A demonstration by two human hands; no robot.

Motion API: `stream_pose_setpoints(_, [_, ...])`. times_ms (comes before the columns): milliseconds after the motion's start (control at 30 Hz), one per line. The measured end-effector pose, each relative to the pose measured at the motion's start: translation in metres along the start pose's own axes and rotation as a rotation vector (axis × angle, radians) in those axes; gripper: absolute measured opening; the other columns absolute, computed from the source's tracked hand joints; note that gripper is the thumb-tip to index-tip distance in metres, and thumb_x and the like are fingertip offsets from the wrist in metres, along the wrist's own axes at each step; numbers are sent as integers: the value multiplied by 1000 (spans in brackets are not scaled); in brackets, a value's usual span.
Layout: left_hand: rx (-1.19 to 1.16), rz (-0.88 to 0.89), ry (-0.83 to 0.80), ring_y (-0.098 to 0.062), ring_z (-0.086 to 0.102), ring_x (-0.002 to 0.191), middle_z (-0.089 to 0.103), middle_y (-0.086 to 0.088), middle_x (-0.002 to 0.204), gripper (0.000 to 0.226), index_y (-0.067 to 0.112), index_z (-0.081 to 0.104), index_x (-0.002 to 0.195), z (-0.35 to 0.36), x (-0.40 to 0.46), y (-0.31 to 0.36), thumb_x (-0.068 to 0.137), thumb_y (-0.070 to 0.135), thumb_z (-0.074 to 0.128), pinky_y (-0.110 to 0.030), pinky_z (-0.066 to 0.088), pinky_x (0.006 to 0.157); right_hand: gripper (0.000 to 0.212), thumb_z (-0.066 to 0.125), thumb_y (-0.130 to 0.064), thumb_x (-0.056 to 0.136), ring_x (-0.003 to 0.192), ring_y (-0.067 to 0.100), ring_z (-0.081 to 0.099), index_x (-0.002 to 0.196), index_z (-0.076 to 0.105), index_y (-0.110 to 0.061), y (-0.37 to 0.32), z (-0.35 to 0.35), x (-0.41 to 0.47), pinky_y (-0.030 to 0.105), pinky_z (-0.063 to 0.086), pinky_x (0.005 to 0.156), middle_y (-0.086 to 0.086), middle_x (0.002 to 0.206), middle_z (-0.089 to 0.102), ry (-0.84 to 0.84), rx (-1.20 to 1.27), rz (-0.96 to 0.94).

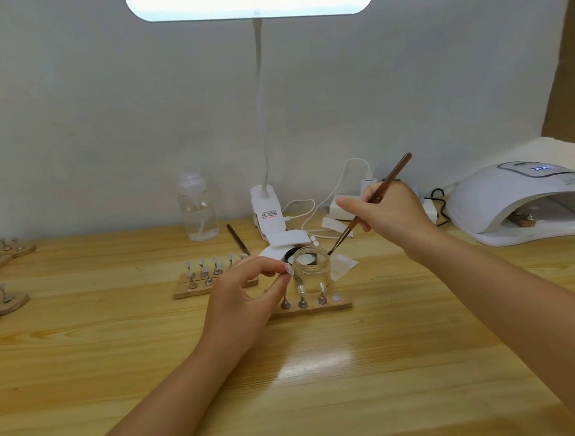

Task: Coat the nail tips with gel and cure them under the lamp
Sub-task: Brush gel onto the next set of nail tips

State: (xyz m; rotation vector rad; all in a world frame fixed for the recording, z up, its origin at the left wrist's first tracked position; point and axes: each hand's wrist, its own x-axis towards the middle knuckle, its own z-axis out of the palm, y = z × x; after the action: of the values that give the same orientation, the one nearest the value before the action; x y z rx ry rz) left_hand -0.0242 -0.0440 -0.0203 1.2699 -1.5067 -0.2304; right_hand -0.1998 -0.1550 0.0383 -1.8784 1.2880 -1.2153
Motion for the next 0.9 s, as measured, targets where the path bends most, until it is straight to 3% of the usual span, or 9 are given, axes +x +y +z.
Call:
stream_pose_setpoints(133, [5,4,9,-7,60,84,66,16,77,28,32,64,75,0,0,0,76,5,69,-22,45,79,33,64,-33,85,38,-7,48,61,50,-14,0,-3,-5,21,35,56,-7,38,54,-6,56,1])
stream_pose_setpoints(300, [12,2,7,-7,60,84,66,16,78,28,33,64,77,0,0,-1,76,5,68,-22,45,80,29,59,-33,87,35,5,47,67,54,-13,-7,3,-30,13,40,42,1,49,63,34,304,-104])
stream_pose_setpoints(400, [25,7,5,-8,60,85,65,16,78,30,35,63,77,0,1,-1,77,6,68,-22,45,80,18,55,-32,85,47,0,56,81,64,-17,-7,17,-54,9,43,48,-5,56,64,14,312,-252])
stream_pose_setpoints(500, [22,12,3,-6,60,85,65,18,78,32,37,63,79,0,1,-1,77,6,68,-22,45,79,22,49,-40,81,65,-6,62,86,67,-28,-11,26,-68,5,43,59,-17,65,65,13,323,-367])
stream_pose_setpoints(633, [12,11,3,-5,60,86,66,15,81,31,36,64,81,0,1,-2,78,6,68,-24,46,80,18,52,-40,86,67,-3,63,81,67,-30,-12,32,-75,10,47,61,-20,64,65,-9,308,-461])
stream_pose_setpoints(733, [-6,7,13,-5,60,85,66,14,82,32,37,64,80,0,1,-2,77,5,68,-22,46,78,27,52,-35,89,58,4,60,67,66,-26,-7,36,-79,17,48,57,-6,58,63,3,285,-479])
stream_pose_setpoints(800, [-6,8,22,-5,60,85,65,15,81,35,39,64,79,0,1,-2,76,5,69,-20,46,76,35,46,-30,90,55,3,58,63,66,-21,-4,37,-80,12,45,56,-1,58,63,13,349,-452])
stream_pose_setpoints(900, [-3,13,31,-4,59,83,64,15,80,36,40,63,79,1,1,-3,76,4,69,-17,45,75,33,45,-34,92,61,-2,60,68,66,-22,-2,39,-79,7,43,59,-11,60,63,51,316,-481])
